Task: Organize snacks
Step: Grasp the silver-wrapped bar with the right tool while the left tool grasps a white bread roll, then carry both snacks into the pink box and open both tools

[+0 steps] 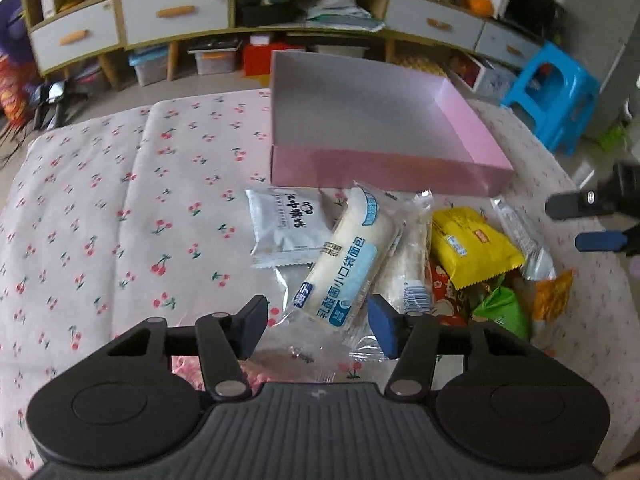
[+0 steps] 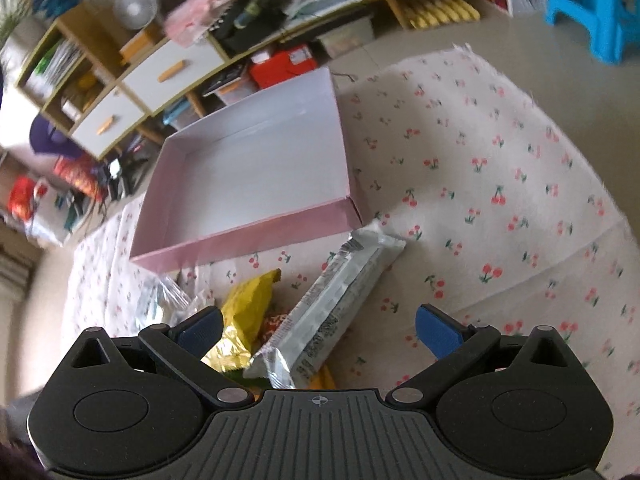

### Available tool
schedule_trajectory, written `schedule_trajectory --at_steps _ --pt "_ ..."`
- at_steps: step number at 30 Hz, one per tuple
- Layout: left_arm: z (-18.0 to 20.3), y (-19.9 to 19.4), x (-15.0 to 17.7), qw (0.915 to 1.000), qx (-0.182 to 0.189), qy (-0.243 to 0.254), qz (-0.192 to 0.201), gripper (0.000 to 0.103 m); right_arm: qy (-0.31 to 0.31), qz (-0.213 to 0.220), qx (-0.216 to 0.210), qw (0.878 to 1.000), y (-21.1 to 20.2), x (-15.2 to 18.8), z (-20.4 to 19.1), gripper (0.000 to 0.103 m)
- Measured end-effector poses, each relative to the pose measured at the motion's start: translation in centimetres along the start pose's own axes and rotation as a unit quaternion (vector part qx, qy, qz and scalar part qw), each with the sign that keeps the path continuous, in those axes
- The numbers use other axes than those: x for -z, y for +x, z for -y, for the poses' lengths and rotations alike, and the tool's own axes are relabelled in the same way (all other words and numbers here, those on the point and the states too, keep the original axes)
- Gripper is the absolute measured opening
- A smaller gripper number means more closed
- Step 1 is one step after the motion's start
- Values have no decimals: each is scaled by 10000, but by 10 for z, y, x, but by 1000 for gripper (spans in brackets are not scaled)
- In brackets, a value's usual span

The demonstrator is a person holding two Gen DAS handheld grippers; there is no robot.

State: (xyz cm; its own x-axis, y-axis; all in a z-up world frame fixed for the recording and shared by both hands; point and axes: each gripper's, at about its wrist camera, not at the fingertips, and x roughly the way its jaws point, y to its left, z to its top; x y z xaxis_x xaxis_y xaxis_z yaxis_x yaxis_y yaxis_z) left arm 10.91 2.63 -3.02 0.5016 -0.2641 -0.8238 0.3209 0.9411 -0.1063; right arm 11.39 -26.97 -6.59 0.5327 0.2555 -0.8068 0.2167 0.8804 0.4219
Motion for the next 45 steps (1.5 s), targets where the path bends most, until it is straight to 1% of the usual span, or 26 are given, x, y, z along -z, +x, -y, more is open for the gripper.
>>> schedule_trajectory --at_steps 1,2,4,8,12,13,14,16,18,20,22,24,25,26,29,31,39,45 --pt "-1 5 1 9999 -100 48 -129 52 92 -30 4 10000 2 0 0 102" --pt "0 7 0 9998 -145 61 -146 52 187 -59 13 9998 5 -1 1 102" --pt "-5 14 -1 9994 -172 5 -311 52 339 -103 46 9994 10 -1 2 102" --pt "-6 25 -5 9991 -215 -82 -352 53 547 -211 186 9981 21 0 5 98" --pt "-5 30 -7 9991 -212 -196 -310 51 859 -335 285 9953 31 1 11 89" --pt "-5 31 -8 9990 -235 -202 -312 51 947 -364 280 9945 33 1 13 88" --pt "-5 32 -8 9990 -244 -203 -302 50 1043 -398 268 9934 35 2 15 87" --pt "-3 31 -8 9992 -199 -214 -275 42 1172 -459 274 9917 39 4 18 85" --pt "-2 30 -9 9992 -164 -226 -271 38 1242 -518 309 9904 44 6 19 84" --pt "-1 29 -9 9993 -208 -196 -258 37 1231 -485 343 9906 44 8 18 82" --pt "2 28 -9 9992 -227 -203 -247 33 1210 -472 308 9910 44 9 16 75" --pt "-1 27 -9 9991 -218 -254 -257 30 1243 -489 222 9908 44 10 16 59" --pt "-3 26 -9 9991 -190 -297 -249 29 1266 -512 177 9905 44 10 16 55" --pt "-4 25 -9 9990 -171 -339 -251 28 1303 -527 101 9900 44 10 17 49" --pt "-10 22 -9 9981 -110 -536 -301 24 1409 -553 -58 9885 42 10 19 38" --pt "-12 21 -10 9972 -37 -672 -325 20 1415 -534 -77 9885 39 10 20 37" --pt "-15 18 -9 9945 87 -960 -406 17 1469 -445 -157 9880 30 10 26 35" --pt "-16 10 -8 9935 164 -1070 -349 15 1511 -325 -366 9873 19 9 26 34"
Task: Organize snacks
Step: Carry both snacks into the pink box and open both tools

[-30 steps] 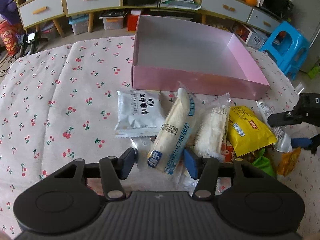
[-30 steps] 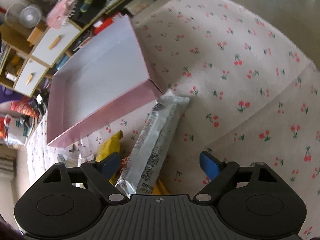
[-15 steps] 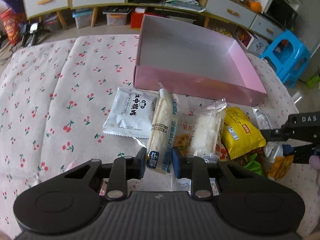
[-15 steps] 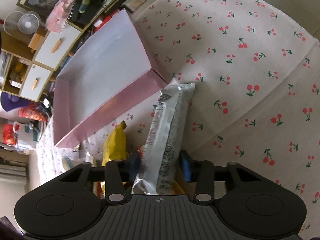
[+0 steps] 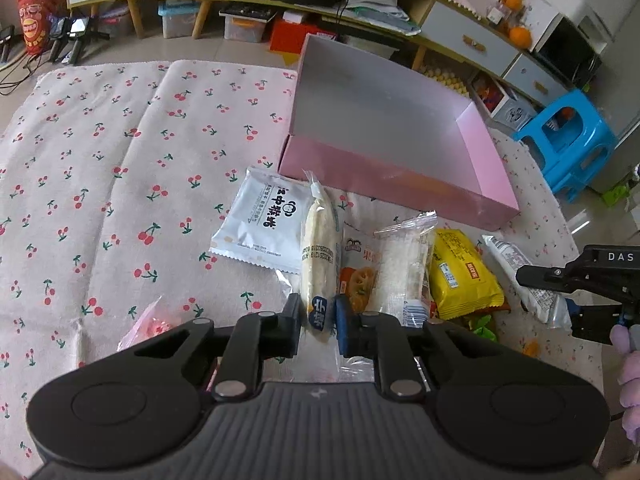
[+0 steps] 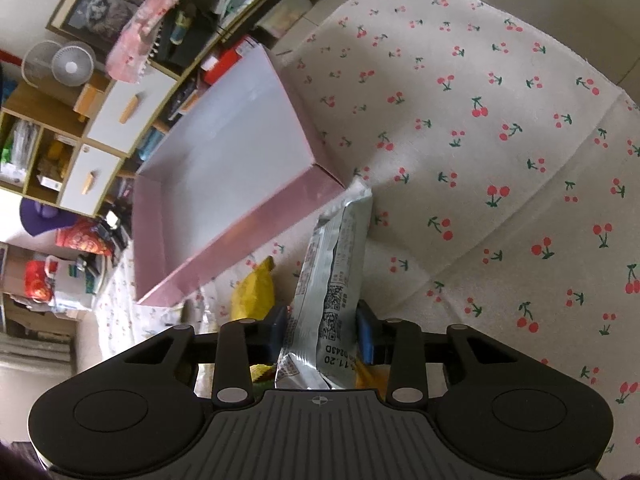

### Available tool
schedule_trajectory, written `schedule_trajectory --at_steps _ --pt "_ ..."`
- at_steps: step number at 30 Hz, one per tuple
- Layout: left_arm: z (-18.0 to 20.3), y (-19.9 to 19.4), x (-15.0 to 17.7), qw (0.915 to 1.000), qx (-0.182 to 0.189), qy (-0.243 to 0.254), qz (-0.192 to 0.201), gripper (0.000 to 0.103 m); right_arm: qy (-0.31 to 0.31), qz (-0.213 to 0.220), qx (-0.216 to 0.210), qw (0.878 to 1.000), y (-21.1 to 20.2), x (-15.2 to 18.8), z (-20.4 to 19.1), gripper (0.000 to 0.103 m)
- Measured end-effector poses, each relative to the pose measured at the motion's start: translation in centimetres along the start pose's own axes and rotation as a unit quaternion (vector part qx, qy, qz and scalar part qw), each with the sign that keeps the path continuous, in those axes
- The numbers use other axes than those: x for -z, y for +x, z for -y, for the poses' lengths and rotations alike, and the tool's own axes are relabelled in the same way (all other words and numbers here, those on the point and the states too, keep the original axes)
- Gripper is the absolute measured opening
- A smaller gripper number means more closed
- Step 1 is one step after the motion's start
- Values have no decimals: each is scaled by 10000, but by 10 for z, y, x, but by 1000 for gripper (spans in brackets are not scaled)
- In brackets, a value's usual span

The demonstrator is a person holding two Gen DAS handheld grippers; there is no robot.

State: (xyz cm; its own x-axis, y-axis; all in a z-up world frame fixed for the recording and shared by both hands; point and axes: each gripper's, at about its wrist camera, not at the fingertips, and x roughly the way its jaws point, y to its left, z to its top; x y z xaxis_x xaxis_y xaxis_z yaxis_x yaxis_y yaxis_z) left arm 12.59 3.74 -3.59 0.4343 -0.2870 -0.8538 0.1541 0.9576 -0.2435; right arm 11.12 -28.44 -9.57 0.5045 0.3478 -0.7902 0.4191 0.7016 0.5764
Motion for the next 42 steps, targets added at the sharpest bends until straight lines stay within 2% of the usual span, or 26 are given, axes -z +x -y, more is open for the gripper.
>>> schedule_trajectory --at_steps 10,17,27,32,37,42 --pt "-8 -14 -2 9993 221 -228 203 15 144 127 -309 9993 -14 -3 -1 34" --pt "-11 -25 -8 9972 463 -421 401 15 128 207 -739 9970 -26 -6 -12 34" --pt "-7 -31 -27 9928 533 -688 819 15 179 223 -1314 9909 -31 -12 -30 34" --pt "5 -19 -46 9924 454 -609 967 15 47 258 -1322 9909 -24 -28 -47 34" --pt "15 4 -74 9920 407 -591 1038 15 -103 411 -1097 9931 1 -50 -59 34" --pt "26 30 -98 9938 258 -163 1072 15 -321 471 -965 9937 32 -73 -62 34"
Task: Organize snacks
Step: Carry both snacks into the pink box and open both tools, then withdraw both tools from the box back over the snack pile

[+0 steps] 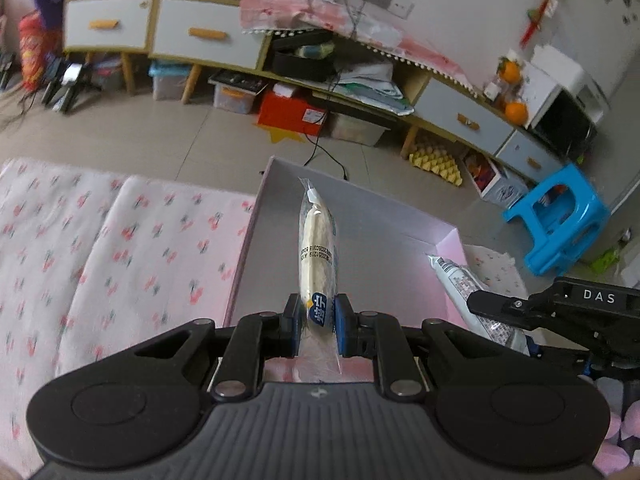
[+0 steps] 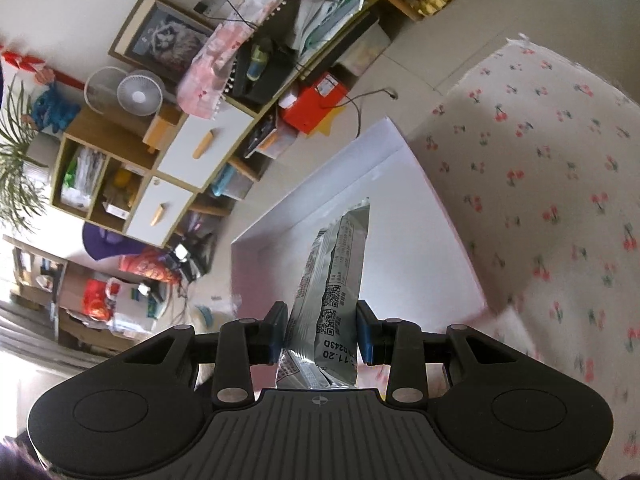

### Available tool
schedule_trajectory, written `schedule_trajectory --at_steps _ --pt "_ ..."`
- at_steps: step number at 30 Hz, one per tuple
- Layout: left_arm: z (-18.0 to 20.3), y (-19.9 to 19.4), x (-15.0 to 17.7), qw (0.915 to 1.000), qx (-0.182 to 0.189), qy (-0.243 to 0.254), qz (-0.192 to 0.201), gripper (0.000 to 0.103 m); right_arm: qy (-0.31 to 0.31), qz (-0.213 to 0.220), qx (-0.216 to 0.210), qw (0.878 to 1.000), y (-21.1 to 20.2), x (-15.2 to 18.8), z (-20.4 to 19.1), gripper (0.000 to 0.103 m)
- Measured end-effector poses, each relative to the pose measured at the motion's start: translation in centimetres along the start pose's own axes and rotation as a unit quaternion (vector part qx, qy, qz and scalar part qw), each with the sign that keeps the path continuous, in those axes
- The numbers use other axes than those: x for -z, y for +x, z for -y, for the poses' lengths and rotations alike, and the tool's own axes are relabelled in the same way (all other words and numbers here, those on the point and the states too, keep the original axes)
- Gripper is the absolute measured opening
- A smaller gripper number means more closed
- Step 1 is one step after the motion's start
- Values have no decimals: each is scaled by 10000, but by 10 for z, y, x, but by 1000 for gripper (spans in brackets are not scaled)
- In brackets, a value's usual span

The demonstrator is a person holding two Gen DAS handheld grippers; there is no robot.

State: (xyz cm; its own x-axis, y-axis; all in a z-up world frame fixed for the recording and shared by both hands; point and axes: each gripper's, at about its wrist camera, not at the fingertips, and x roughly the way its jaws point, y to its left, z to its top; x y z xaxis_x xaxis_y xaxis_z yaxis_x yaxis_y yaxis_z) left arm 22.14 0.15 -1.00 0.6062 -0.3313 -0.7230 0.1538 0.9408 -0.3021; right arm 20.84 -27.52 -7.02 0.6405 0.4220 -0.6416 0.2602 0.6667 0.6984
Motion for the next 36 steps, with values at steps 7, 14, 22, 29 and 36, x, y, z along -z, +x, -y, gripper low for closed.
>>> schedule_trajectory --at_steps 7,14,22,29,36 --pt "5 35 -11 9988 10 477 94 15 -471 121 309 9983 37 -8 6 35" --pt "8 53 -5 9972 -87 729 111 15 -766 186 502 9956 57 -11 10 34" --pt "15 57 -4 9955 -179 925 130 20 -938 248 372 9946 56 -10 9 36" --pt "20 51 -4 9932 -211 1108 284 56 -622 351 164 9973 44 -16 8 68" --pt "20 38 -5 9938 -135 1077 247 78 -707 374 285 9964 28 -17 -2 75"
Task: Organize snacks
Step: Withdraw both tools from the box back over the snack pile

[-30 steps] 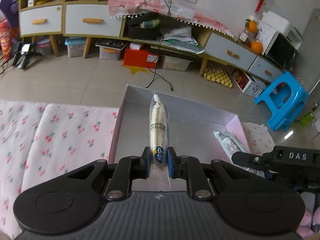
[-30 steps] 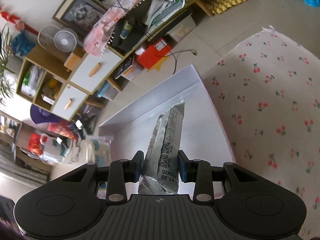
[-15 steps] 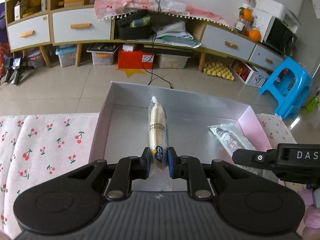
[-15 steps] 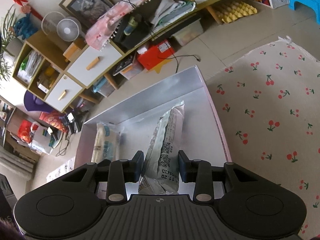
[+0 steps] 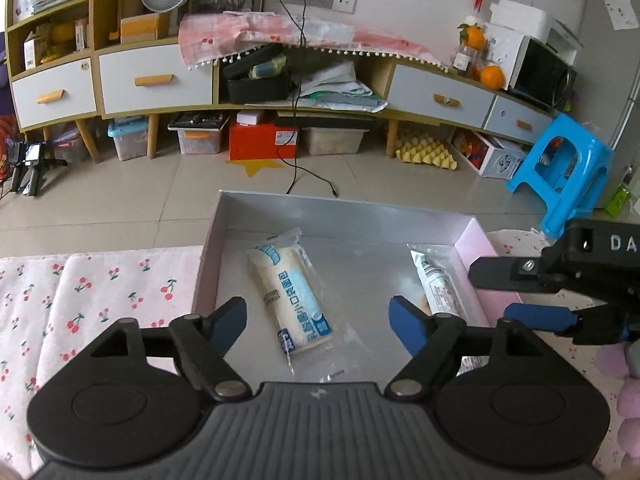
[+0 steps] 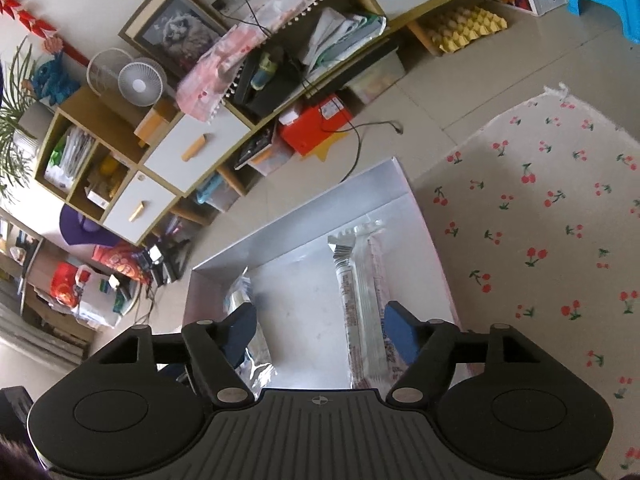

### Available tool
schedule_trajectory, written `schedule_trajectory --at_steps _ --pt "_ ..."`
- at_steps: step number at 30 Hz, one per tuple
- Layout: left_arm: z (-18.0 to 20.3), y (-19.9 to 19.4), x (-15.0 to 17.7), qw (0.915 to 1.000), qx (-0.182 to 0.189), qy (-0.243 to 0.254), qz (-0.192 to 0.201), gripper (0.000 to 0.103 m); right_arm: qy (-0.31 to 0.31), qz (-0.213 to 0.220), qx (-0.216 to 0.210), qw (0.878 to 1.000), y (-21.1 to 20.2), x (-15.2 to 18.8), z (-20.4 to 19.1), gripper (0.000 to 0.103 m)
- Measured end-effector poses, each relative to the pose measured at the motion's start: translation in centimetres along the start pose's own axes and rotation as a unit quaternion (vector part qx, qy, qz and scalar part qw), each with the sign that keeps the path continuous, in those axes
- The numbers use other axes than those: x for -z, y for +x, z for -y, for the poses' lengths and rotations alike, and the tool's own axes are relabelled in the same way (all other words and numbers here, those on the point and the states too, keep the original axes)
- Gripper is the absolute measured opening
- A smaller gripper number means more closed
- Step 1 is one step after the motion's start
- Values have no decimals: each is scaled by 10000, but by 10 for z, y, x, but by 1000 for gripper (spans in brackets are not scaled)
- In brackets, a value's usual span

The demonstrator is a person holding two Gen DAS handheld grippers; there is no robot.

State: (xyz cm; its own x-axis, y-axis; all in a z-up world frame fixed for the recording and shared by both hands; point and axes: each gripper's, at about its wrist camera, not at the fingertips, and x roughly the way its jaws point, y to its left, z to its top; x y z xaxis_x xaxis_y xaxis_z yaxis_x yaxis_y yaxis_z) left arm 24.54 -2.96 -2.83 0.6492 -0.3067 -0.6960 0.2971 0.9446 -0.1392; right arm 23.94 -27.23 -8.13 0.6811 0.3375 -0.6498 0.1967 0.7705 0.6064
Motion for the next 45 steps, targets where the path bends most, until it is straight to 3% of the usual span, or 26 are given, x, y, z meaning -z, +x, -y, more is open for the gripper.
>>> schedule_trajectory --at_steps 6,17,26,37,45 --pt "1 -21 5 9999 -51 -119 59 92 -77 93 103 9999 -22 3 -8 84" --pt "6 -62 19 9996 -39 -277 78 101 -256 -59 420 9988 -57 25 -13 88" --pt "-4 -91 40 9977 -139 -648 -153 102 -448 -395 670 9960 -79 55 -13 88" --pt "-15 -133 67 9949 -693 -602 -414 102 -667 -774 828 9913 -103 97 -21 89" --pt "-24 -149 94 9956 -576 -536 -515 102 -1051 -705 657 9898 -118 124 -24 93"
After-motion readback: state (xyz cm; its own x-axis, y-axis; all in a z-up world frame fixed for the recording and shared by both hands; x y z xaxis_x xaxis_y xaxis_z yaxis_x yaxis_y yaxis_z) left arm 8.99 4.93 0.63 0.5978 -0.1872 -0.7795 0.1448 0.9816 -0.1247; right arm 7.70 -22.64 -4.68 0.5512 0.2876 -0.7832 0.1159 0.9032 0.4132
